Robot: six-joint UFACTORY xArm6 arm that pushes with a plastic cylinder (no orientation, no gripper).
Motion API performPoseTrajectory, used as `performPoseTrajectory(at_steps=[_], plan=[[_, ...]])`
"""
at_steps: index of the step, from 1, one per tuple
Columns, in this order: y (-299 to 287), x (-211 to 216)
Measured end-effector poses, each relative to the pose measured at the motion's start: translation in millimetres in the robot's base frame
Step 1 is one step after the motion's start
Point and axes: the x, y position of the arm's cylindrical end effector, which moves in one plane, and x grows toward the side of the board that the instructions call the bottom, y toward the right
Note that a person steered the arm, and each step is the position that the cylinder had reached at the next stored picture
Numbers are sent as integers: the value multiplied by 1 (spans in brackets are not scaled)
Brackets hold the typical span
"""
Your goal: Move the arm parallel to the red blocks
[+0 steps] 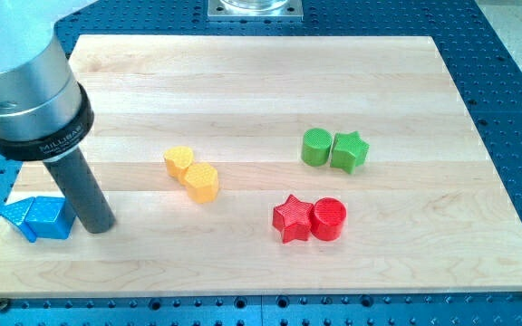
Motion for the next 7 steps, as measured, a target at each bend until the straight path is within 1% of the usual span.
performPoseTrajectory(at_steps=[2, 7], plan=[[14, 0], [27, 0]])
